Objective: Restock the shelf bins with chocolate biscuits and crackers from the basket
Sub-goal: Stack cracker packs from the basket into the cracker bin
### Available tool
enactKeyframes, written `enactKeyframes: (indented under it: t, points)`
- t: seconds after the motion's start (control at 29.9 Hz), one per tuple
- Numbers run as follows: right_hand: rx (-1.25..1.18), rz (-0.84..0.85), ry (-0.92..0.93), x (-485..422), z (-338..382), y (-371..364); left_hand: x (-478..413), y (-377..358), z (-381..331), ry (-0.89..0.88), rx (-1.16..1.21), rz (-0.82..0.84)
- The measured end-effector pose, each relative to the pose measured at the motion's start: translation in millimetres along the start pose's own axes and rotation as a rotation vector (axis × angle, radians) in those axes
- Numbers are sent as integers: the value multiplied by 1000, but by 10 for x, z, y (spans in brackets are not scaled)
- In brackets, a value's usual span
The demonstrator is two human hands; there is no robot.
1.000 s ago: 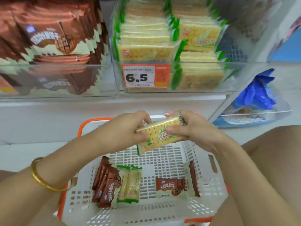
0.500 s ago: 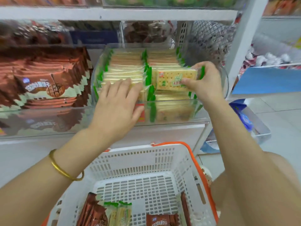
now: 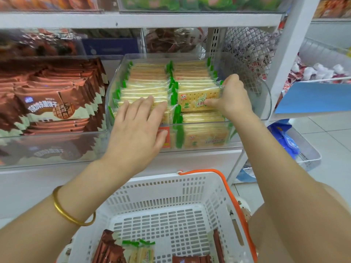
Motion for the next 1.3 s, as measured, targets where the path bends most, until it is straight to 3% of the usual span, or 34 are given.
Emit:
enactKeyframes:
  t: [0.27, 0.37, 0.43, 0.5, 0.57, 0.63, 0.74, 0.8, 0.97, 1.17, 1.3]
  points:
    - [61, -161, 41, 153, 62, 103, -1, -6, 1, -13, 42, -34]
    - [-90, -336, 156, 503, 97, 286, 60, 117, -16, -37, 97, -122]
    - [-269, -328, 219, 894, 85, 242, 226, 225, -23, -105, 118, -250]
    - [-283, -28, 205, 1210, 70, -154, 483, 243, 8, -201, 111, -284]
    - [-65, 476, 182, 1467, -22, -936, 770, 9, 124, -310, 26, -71]
    - [141, 873, 217, 1825, -177, -1782, 1102, -337, 279, -357, -45, 377]
    - [273, 1194, 250, 2383, -497, -2772, 1483, -705, 550, -277, -103, 924]
    - [304, 1295, 248, 2729, -660, -3249, 1568, -810, 664, -259, -117, 1026]
    - [289, 1350, 200, 3196, -974, -3789, 1550, -834, 771, -195, -61, 962]
    - [432, 1219, 288, 3304, -1109, -3876, 1519, -846, 818, -161, -45, 1009]
    - [309, 1354, 236, 3121, -1004, -3701, 1497, -873, 749, -148, -10, 1045]
Point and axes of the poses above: each hand's wrist, its own x-axis away from the middle knuckle, its own y-axis out of the back of the hand, z = x × y, the point moved 4 cm from there along -x, towards the middle knuckle
